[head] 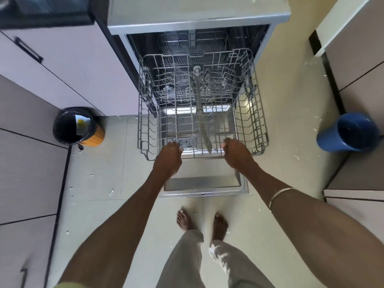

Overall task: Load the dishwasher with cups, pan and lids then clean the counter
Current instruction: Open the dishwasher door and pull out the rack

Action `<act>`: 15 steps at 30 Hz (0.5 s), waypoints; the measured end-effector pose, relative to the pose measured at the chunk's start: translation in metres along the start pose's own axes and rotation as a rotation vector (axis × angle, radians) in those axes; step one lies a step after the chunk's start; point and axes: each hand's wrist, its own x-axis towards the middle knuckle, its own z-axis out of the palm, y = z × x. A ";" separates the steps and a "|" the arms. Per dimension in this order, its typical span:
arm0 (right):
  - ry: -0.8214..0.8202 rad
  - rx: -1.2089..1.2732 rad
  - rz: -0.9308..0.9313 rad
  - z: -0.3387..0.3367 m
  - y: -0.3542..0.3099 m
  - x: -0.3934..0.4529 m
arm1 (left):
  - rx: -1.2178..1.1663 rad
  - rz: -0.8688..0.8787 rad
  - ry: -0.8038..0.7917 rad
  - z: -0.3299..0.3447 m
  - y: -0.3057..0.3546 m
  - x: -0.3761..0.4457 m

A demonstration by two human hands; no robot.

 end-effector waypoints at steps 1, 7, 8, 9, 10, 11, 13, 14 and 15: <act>0.005 -0.043 -0.027 -0.008 -0.008 0.000 | 0.018 0.008 -0.016 -0.009 0.000 0.003; -0.019 -0.155 -0.043 -0.048 -0.056 -0.006 | 0.059 0.038 -0.074 -0.064 0.000 0.003; -0.035 -0.156 -0.036 -0.055 -0.066 -0.009 | 0.050 0.030 -0.071 -0.074 -0.001 0.002; -0.043 -0.158 -0.042 -0.060 -0.076 -0.010 | 0.043 0.016 -0.064 -0.084 -0.003 0.001; -0.059 -0.163 -0.039 -0.066 -0.086 -0.011 | 0.037 -0.003 -0.058 -0.094 -0.005 0.002; -0.062 -0.168 -0.046 -0.072 -0.097 -0.010 | 0.027 -0.014 -0.045 -0.106 -0.008 0.002; -0.053 -0.169 -0.066 -0.079 -0.117 -0.007 | 0.004 -0.029 -0.027 -0.130 -0.011 0.001; -0.044 -0.174 -0.080 -0.082 -0.126 -0.005 | -0.005 -0.029 -0.011 -0.142 -0.010 -0.002; -0.032 -0.163 -0.091 -0.083 -0.131 -0.001 | 0.000 -0.014 0.008 -0.150 -0.009 -0.004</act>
